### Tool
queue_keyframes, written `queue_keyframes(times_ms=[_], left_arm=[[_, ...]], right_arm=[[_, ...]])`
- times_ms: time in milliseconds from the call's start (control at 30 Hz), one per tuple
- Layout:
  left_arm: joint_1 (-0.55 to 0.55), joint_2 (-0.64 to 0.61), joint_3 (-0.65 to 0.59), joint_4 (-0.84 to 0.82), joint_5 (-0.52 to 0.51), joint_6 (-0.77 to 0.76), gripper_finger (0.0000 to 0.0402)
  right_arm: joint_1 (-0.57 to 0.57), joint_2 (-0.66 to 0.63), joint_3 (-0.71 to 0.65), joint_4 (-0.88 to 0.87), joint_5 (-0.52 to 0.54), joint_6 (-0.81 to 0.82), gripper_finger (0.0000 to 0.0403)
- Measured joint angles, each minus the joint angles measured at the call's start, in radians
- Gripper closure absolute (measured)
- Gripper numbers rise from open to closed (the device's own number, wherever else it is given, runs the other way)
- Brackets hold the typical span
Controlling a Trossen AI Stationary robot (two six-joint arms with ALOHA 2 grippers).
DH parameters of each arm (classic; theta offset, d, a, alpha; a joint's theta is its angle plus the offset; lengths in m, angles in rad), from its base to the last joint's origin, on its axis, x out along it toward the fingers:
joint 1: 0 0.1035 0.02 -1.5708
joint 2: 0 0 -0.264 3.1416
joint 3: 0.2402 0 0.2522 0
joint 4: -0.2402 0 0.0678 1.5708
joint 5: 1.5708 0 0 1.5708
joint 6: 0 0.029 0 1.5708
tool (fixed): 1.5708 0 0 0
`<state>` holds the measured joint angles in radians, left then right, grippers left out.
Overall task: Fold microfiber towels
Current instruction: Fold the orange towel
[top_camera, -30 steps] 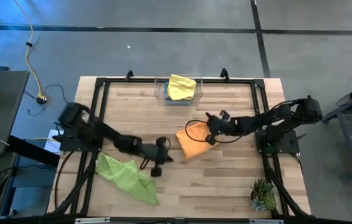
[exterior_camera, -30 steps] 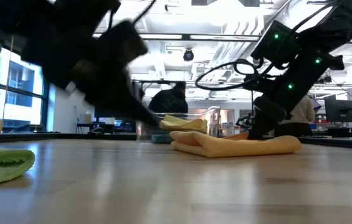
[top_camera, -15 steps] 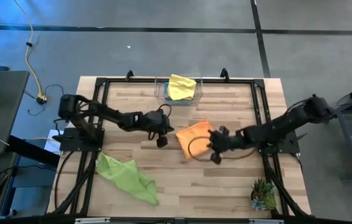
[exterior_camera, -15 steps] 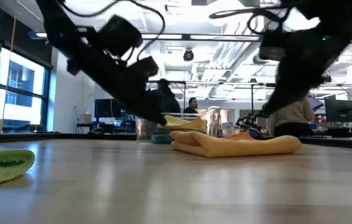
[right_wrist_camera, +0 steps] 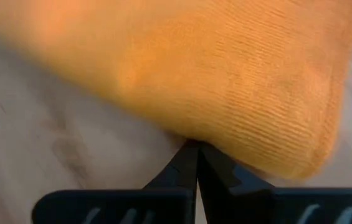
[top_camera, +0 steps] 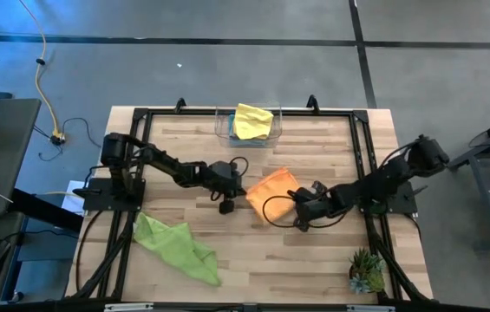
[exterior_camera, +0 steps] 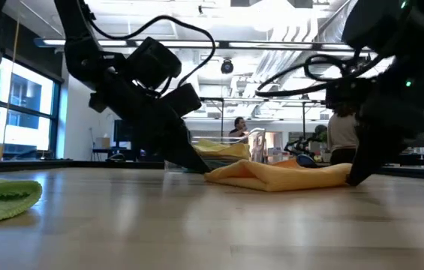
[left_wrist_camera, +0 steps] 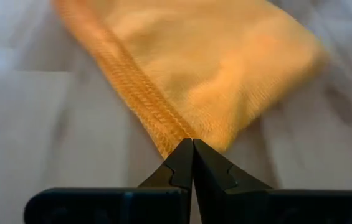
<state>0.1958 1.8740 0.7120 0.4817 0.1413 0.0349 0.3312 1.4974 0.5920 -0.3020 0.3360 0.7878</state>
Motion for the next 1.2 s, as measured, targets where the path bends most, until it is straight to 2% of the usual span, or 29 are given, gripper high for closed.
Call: queue_keyframes(times_ms=[200, 500, 633, 767, 867, 967, 1133, 1200], left_arm=[[-0.071, 0.0, 0.0, -0.01, 0.001, -0.06, 0.0401], [-0.227, 0.0, 0.0, 0.043, -0.121, -0.127, 0.0401], [-0.259, 0.0, 0.0, 0.061, -0.132, -0.156, 0.0401], [-0.275, -0.053, 0.0, 0.008, -0.198, -0.141, 0.0401], [-0.249, -0.103, 0.002, -0.104, -0.276, -0.142, 0.0401], [-0.211, -0.112, -0.002, -0.208, -0.332, -0.168, 0.0401], [-0.174, -0.067, -0.009, -0.17, -0.32, -0.19, 0.0401], [-0.182, -0.036, 0.0, -0.106, -0.295, -0.192, 0.0401]], right_arm=[[-0.063, -0.001, 0.0, -0.045, 0.041, -0.055, 0.0402], [-0.162, 0.0, -0.002, -0.038, 0.047, -0.257, 0.0402], [-0.181, -0.02, 0.02, -0.067, 0.04, -0.337, 0.0403], [-0.168, -0.08, 0.039, -0.141, 0.018, -0.318, 0.0403], [-0.145, -0.118, 0.039, -0.189, -0.026, -0.248, 0.0403], [-0.126, -0.122, 0.016, -0.192, -0.013, -0.173, 0.0403], [-0.161, -0.092, 0.001, -0.16, 0.032, -0.14, 0.0403], [-0.187, -0.081, 0.001, -0.129, 0.032, -0.164, 0.0403]])
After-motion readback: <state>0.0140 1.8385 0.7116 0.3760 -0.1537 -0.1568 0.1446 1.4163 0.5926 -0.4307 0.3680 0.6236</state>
